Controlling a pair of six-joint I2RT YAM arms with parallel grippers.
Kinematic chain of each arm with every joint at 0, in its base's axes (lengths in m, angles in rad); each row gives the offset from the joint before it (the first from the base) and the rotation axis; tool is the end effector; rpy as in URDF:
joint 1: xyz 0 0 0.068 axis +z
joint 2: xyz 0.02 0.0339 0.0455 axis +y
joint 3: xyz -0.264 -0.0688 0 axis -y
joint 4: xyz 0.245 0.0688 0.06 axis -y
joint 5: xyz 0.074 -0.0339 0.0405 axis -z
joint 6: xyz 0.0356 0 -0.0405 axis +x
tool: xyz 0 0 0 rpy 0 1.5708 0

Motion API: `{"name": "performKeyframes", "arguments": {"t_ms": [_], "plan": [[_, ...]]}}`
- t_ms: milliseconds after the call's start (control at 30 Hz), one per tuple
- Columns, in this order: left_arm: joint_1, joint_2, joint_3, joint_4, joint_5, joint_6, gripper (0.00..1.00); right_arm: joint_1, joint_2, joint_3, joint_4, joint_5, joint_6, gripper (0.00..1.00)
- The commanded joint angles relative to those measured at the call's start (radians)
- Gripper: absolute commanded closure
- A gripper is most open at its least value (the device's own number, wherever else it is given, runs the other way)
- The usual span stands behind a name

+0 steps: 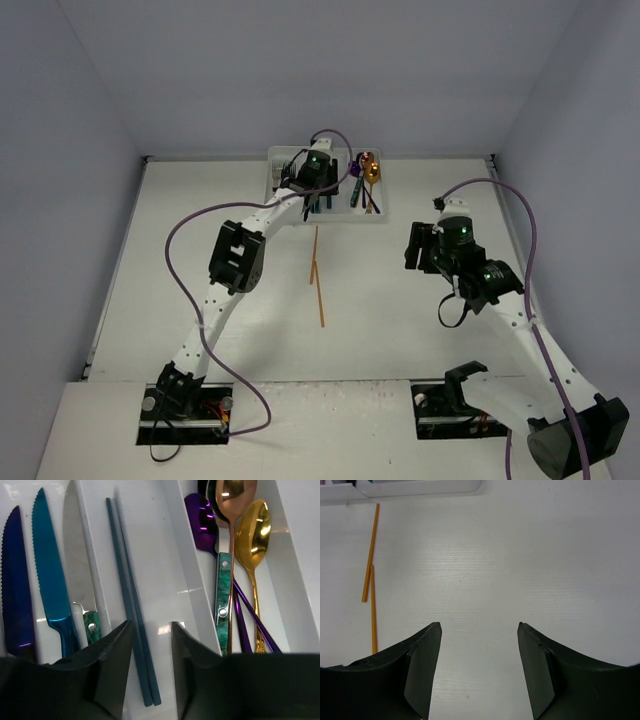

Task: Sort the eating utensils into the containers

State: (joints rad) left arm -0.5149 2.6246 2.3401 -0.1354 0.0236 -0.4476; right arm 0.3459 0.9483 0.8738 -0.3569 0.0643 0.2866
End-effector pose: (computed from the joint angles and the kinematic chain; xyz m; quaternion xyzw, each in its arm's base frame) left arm 0.5231 -0.2970 0.1881 0.0346 0.8382 -0.2607 0.4778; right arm 0.2024 0.0705 0.3238 -0.0076 0.8418 0.1419 0.5208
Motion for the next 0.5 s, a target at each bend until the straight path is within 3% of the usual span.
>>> {"name": "performKeyframes", "arguments": {"t_ms": [0, 133, 300, 467], "plan": [[0.007, -0.12, 0.039, 0.03, -0.011, 0.011, 0.59, 0.006, 0.059, 0.03, 0.027, -0.04, -0.014, 0.4], [0.006, -0.231, -0.025, -0.022, -0.019, 0.03, 0.45, 0.039, 0.123, 0.068, 0.029, -0.022, -0.011, 0.4], [0.004, -0.464, -0.17, -0.119, -0.09, 0.009, 0.43, 0.195, 0.265, 0.132, 0.028, 0.088, 0.027, 0.4], [0.006, -0.75, -0.366, -0.366, -0.221, 0.0, 0.39, 0.31, 0.466, 0.223, 0.031, 0.111, 0.113, 0.4]]}}
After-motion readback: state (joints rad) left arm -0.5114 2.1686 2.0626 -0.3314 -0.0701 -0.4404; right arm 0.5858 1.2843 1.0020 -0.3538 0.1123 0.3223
